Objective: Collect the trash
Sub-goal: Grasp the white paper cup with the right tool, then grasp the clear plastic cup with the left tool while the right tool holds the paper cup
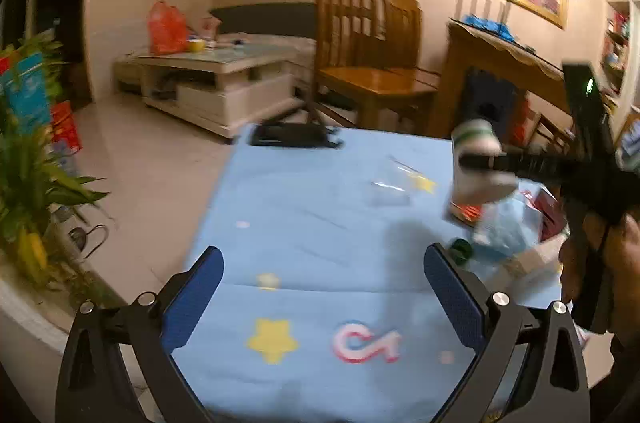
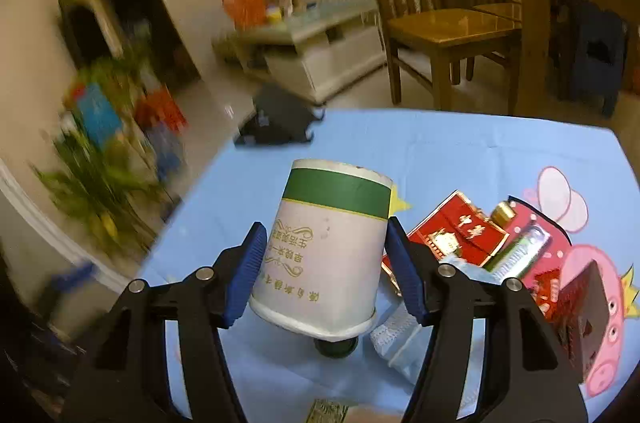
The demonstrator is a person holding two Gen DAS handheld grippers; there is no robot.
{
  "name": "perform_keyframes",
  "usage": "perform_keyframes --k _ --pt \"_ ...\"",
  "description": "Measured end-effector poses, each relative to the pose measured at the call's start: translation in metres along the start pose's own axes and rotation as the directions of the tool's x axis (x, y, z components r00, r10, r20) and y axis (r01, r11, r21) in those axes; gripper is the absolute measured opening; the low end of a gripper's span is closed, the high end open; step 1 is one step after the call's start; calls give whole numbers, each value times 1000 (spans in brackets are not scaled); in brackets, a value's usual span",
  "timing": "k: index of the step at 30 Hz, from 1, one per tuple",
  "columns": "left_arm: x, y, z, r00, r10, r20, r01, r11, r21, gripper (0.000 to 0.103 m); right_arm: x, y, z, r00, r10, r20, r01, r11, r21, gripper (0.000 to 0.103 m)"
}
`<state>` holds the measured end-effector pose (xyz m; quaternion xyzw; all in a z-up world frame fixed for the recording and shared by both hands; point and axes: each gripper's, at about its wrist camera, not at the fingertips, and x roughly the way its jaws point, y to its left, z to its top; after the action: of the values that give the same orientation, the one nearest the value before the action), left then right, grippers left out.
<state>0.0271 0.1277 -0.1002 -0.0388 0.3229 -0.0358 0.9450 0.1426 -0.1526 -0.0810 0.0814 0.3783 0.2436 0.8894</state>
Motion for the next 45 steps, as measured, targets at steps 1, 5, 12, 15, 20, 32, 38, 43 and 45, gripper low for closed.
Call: perform_keyframes --k 1,5,12,15,20,32,38,43,45 --pt "2 -7 1 1000 -23 -4 23 1000 12 97 -12 -8 2 999 22 29 -23 999 28 60" --pt "21 -37 10 985 -162 -56 166 983 73 97 -78 -55 5 986 96 135 -114 985 129 60" --pt "83 -84 27 960 -213 -180 229 971 72 97 -157 -156 -31 971 59 233 -127 949 289 60" --pt "95 -105 23 951 -219 -217 242 966 87 97 -175 -194 -46 963 46 264 -139 929 344 60" --pt "128 -129 9 939 -145 -312 212 959 190 78 -185 -234 -63 952 56 302 -178 902 393 61" --pt "136 -103 18 916 -214 -341 257 962 87 75 -197 -248 -70 940 64 336 -209 885 416 62" --pt "150 -76 47 952 -108 -287 132 989 68 74 -188 -239 -68 944 61 325 -200 887 416 62" --pt "168 -78 72 972 -51 -232 90 982 163 74 -178 -233 -63 949 66 309 -195 893 406 62" --pt "177 -83 75 973 -38 -229 84 978 192 74 -174 -232 -62 950 66 306 -191 896 401 62"
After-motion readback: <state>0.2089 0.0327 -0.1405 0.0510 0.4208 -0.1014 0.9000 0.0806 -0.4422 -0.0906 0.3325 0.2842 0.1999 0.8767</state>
